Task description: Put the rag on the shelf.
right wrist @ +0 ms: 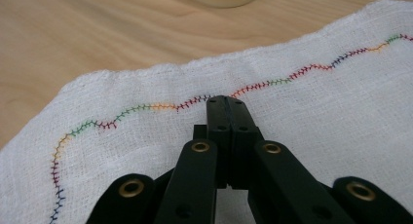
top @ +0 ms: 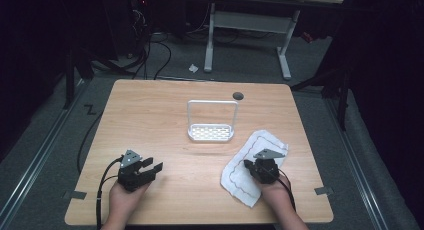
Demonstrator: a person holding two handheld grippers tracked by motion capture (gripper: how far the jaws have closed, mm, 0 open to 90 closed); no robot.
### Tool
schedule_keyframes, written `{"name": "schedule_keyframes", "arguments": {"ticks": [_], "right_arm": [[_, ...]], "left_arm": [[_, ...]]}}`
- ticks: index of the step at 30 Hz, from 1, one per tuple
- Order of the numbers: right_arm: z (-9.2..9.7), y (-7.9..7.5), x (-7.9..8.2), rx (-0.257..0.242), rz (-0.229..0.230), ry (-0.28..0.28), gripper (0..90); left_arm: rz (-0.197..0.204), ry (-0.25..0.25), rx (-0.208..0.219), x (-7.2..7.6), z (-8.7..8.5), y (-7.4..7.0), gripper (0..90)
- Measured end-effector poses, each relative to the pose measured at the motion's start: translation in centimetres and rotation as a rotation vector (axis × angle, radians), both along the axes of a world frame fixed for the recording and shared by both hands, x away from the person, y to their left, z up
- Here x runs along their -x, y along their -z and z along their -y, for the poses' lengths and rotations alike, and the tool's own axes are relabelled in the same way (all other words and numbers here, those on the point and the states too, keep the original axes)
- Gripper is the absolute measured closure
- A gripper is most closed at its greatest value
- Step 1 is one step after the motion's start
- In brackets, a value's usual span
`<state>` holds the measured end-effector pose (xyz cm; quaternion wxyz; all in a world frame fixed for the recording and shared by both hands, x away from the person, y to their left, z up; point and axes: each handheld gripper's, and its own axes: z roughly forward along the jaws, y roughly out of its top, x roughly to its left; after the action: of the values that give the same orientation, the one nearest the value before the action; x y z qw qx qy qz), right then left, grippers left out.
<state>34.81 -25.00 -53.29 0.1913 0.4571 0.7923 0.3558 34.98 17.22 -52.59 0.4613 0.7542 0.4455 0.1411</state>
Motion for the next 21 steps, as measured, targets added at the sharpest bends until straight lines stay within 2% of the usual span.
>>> {"name": "schedule_keyframes", "arguments": {"ticks": [2, 3, 5, 6, 7, 9, 10, 11, 13, 15, 16, 17, 18, 19, 20, 21], "right_arm": [[-0.4, 0.0, 0.5, 0.01, 0.005, -0.022, 90.0], [-1.4, 0.0, 1.5, 0.017, -0.001, -0.064, 90.0], [-2.3, 0.0, 2.0, 0.008, -0.004, -0.102, 90.0], [-2.3, 0.0, 2.0, 0.008, -0.004, -0.102, 90.0], [-3.8, 0.0, 2.5, 0.007, -0.006, -0.164, 90.0], [-5.0, 0.1, 3.0, -0.005, -0.014, -0.213, 90.0], [-5.0, 0.1, 3.0, -0.005, -0.014, -0.213, 90.0], [-6.1, 0.1, 3.5, -0.018, -0.021, -0.266, 90.0], [-5.9, -0.6, 3.7, -0.023, 0.009, -0.247, 90.0], [-4.3, -1.6, 3.0, -0.051, 0.057, -0.18, 90.0], [-4.3, -1.6, 3.0, -0.051, 0.057, -0.18, 90.0], [-1.9, -1.9, 1.9, -0.032, 0.08, -0.077, 90.0], [-0.7, -1.8, 1.3, -0.019, 0.078, -0.027, 90.0], [0.4, -1.6, 0.8, 0.002, 0.073, 0.01, 90.0], [0.4, -1.6, 0.8, 0.002, 0.073, 0.01, 90.0], [1.2, -1.2, 0.3, 0.019, 0.057, 0.044, 90.0]], "left_arm": [[0.003, -0.001, -0.004, 0.0, 0.1, 0.0, 54.5], [0.004, 0.003, 0.005, 0.1, 0.1, -0.2, 56.0], [0.008, 0.012, 0.01, 0.2, 0.2, -0.3, 57.6], [0.008, 0.012, 0.01, 0.2, 0.2, -0.3, 58.1], [0.009, 0.022, 0.003, 0.2, 0.4, -0.3, 58.7], [0.003, 0.021, 0.008, 0.2, 0.5, -0.2, 59.3], [0.003, 0.021, 0.008, 0.2, 0.5, -0.2, 59.4], [-0.009, 0.018, 0.022, 0.2, 0.4, -0.1, 59.4], [-0.015, 0.019, 0.026, 0.3, 0.5, 0.1, 59.4], [-0.023, 0.021, 0.027, 0.2, 0.5, 0.3, 59.3], [-0.03, 0.023, 0.024, 0.2, 0.5, 0.4, 59.3], [-0.036, 0.026, 0.023, 0.1, 0.5, 0.6, 59.3], [-0.036, 0.026, 0.023, 0.1, 0.5, 0.6, 59.3], [-0.036, 0.027, 0.021, 0.3, 0.4, 0.5, 59.4], [-0.036, 0.027, 0.021, 0.3, 0.4, 0.5, 60.5], [-0.033, 0.03, 0.018, 0.4, 0.4, 0.4, 60.5]]}}
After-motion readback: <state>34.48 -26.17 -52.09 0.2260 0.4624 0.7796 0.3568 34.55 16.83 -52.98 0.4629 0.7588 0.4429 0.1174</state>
